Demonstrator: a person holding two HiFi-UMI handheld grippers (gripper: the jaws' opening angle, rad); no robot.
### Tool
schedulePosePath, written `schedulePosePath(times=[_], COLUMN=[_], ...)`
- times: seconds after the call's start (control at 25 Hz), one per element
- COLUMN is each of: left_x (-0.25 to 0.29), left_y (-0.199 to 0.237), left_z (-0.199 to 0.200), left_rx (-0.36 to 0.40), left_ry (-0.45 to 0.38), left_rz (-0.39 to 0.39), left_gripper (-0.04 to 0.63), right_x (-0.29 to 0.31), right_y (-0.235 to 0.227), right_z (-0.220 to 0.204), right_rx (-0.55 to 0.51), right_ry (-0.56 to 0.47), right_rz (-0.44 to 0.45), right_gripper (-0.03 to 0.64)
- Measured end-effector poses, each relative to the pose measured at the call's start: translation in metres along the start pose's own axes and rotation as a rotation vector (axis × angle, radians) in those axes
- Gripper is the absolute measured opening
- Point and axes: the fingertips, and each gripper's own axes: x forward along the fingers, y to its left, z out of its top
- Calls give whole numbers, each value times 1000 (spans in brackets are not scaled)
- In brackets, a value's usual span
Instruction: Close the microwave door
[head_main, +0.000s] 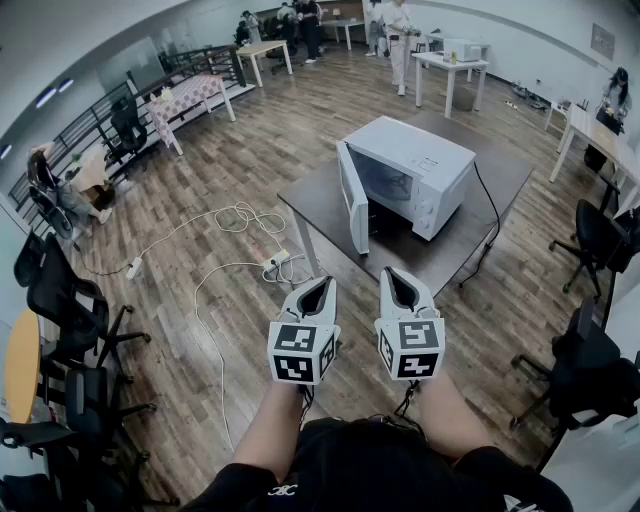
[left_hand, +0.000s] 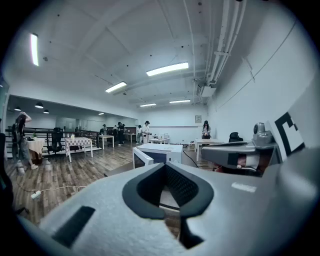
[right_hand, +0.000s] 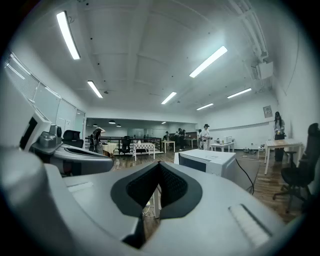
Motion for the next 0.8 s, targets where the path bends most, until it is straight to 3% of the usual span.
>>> schedulePosePath(times=[0.8], left_x=[27], left_y=[-12], left_z=[-10], left_rx=[-4], left_ry=[18], left_rz=[6], left_gripper=[9], right_x=[6], right_y=[-25], right_z=[-7], right_rx=[15], right_ry=[-3], right_rz=[15], right_gripper=[9])
